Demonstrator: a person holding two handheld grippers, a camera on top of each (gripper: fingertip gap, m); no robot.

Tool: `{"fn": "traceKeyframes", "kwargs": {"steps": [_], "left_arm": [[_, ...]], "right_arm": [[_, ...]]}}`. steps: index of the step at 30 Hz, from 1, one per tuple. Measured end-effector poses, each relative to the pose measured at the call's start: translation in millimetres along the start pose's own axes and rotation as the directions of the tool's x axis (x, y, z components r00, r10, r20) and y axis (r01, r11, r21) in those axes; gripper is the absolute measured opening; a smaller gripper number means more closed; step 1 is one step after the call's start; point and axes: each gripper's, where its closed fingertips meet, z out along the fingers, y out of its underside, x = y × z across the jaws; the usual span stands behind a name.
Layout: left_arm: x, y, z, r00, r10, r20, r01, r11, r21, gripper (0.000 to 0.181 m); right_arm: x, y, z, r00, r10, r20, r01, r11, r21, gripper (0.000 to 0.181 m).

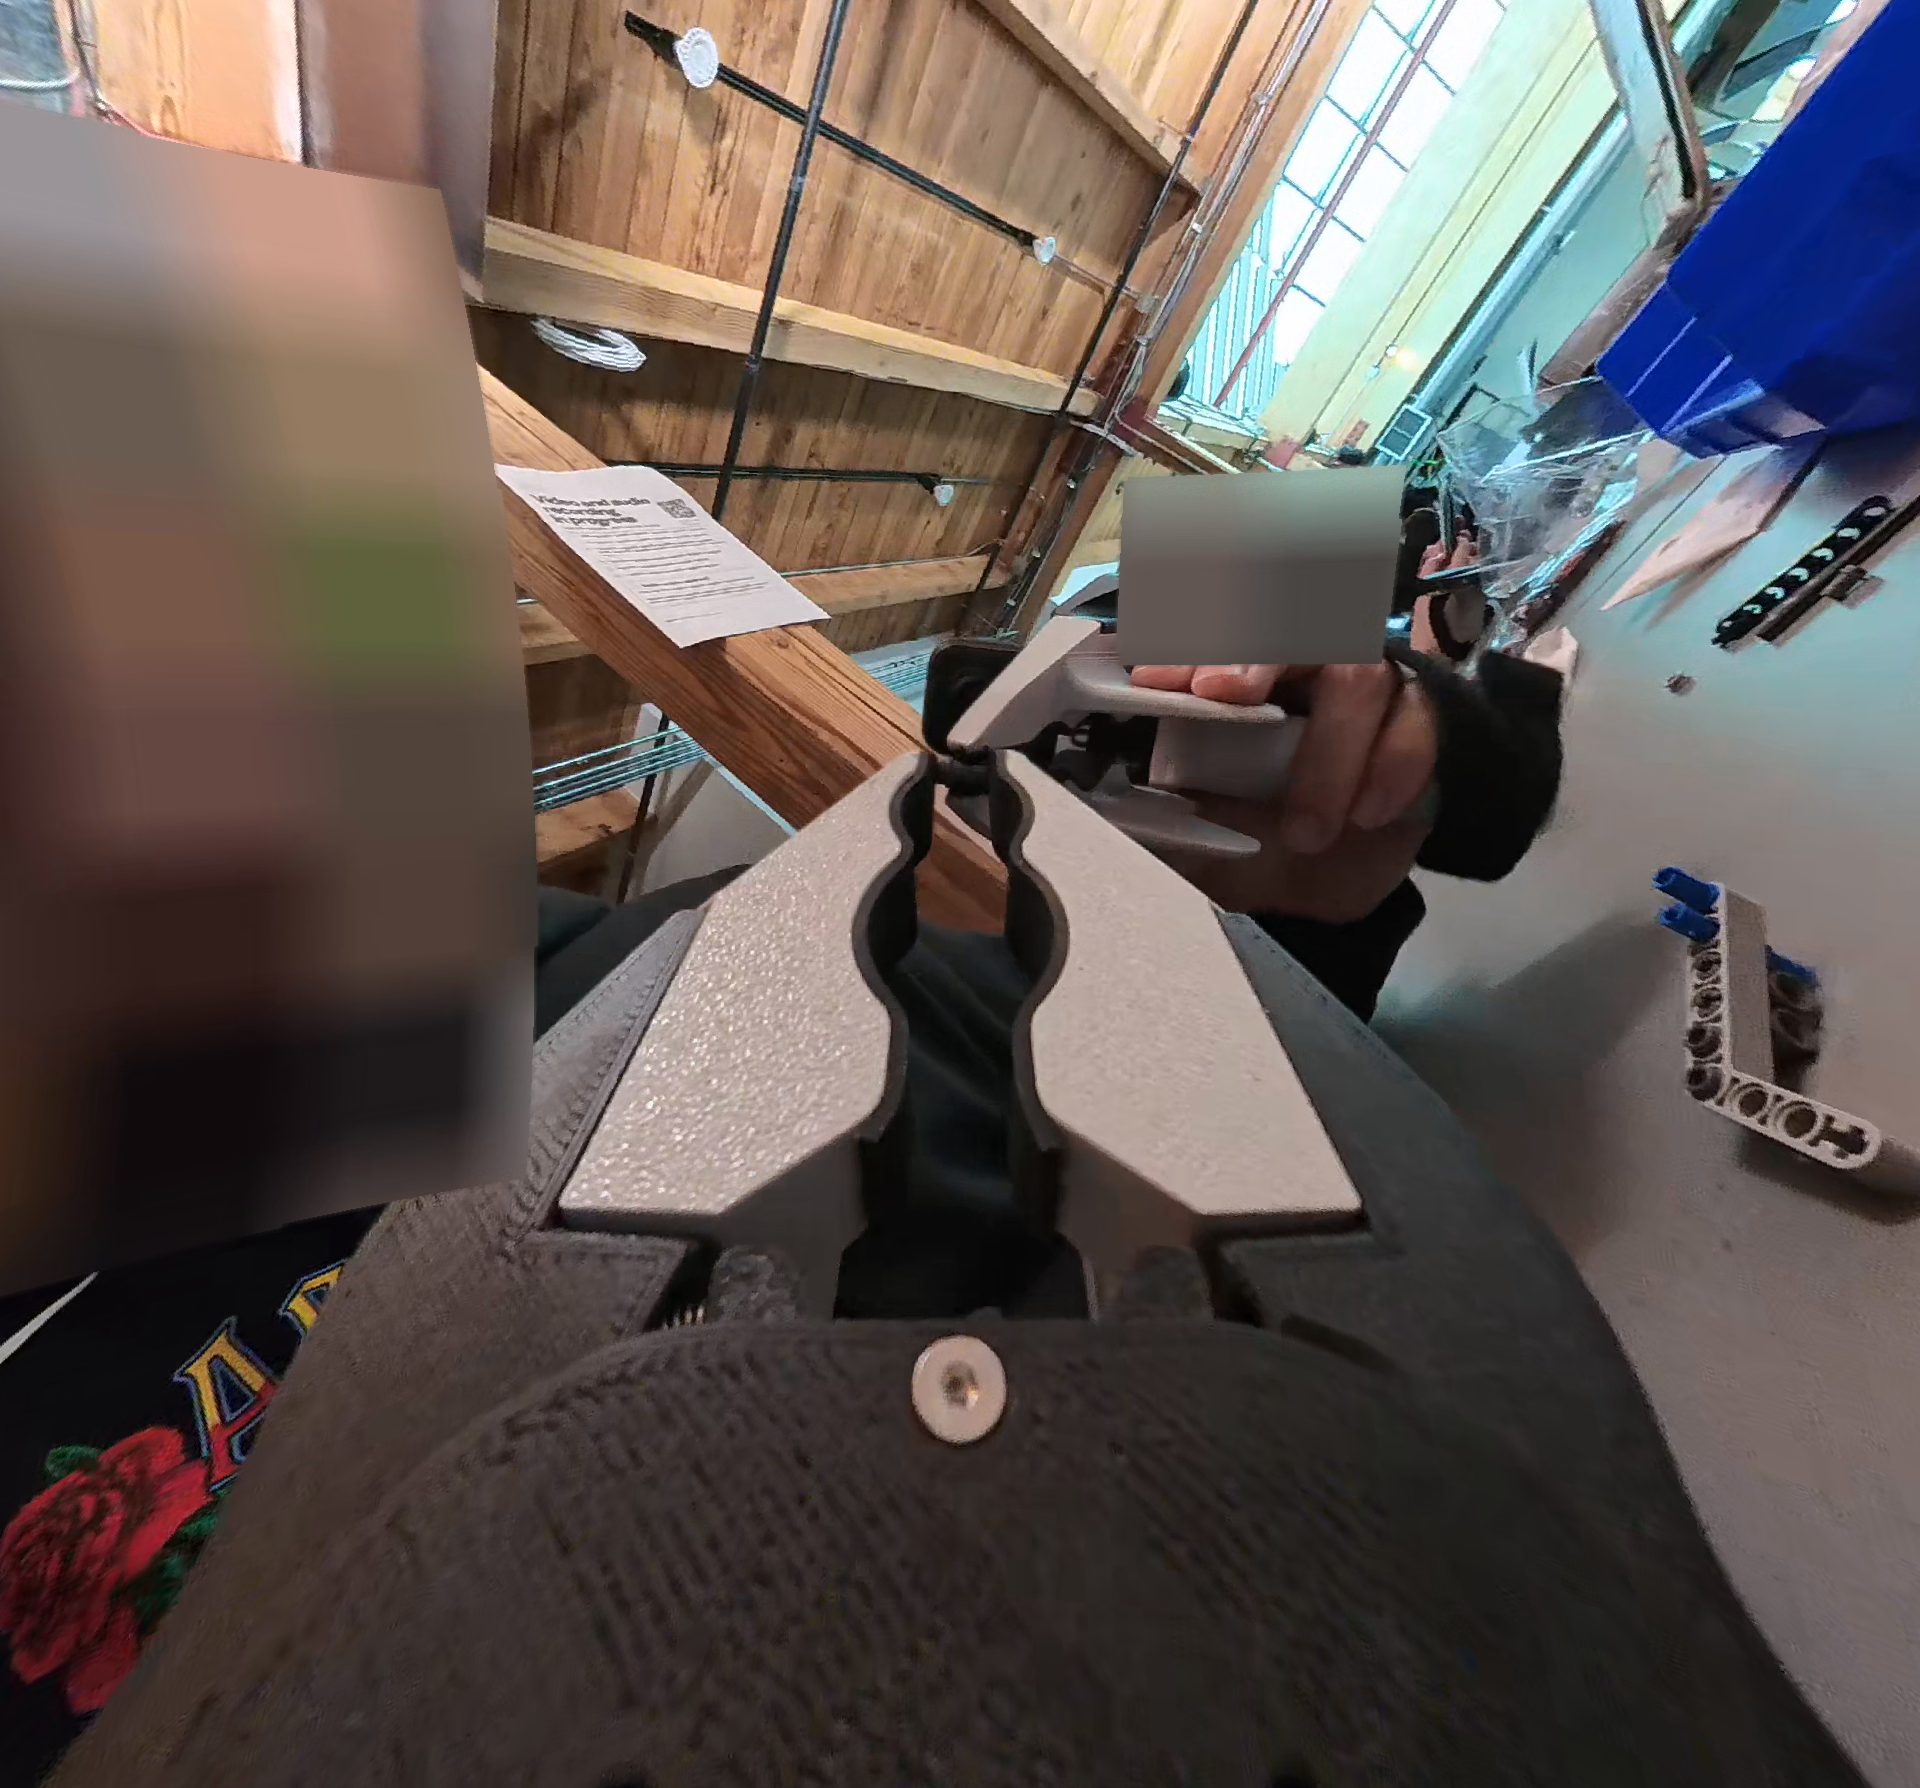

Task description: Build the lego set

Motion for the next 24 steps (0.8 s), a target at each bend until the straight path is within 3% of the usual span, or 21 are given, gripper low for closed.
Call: {"fn": "traceKeyframes", "kwargs": {"steps": [1, 6, 8, 11, 13, 15, 19, 24], "left_arm": [[0, 2, 0, 1.000, 0.018, 0.001, -0.018, 1.000, -0.019, 0.002], [-8, 22, -2, 0.991, 0.126, 0.051, -0.112, 0.969, -0.219, 0.002], [-12, 28, -3, 0.976, 0.206, 0.077, -0.174, 0.938, -0.300, 0.006], [-14, 31, -2, 0.943, 0.320, 0.093, -0.266, 0.890, -0.370, 0.008], [-18, 31, -2, 0.917, 0.380, 0.120, -0.307, 0.866, -0.393, 0.005], [-20, 30, -3, 0.903, 0.405, 0.147, -0.323, 0.862, -0.391, 0.004], [-20, 27, -5, 0.903, 0.391, 0.180, -0.314, 0.885, -0.344, 0.004], [-19, 18, -6, 0.896, 0.395, 0.200, -0.330, 0.897, -0.294, 0.005]], "right_arm": [[2, 0, 0, 1.000, -0.016, -0.016, 0.016, 1.000, 0.000, 0.008], [19, -7, -5, 0.948, -0.238, -0.213, 0.236, 0.971, -0.036, 0.008], [26, -11, -7, 0.859, -0.395, -0.325, 0.381, 0.918, -0.108, 0.007], [32, -11, -6, 0.663, -0.621, -0.417, 0.556, 0.782, -0.282, 0.008], [33, -14, -5, 0.559, -0.693, -0.456, 0.612, 0.715, -0.337, 0.008], [33, -16, -4, 0.511, -0.710, -0.484, 0.627, 0.693, -0.354, 0.008], [33, -16, -3, 0.466, -0.725, -0.506, 0.638, 0.672, -0.375, 0.008], [26, -12, 4, 0.639, -0.606, -0.475, 0.564, 0.788, -0.246, 0.008]]}}
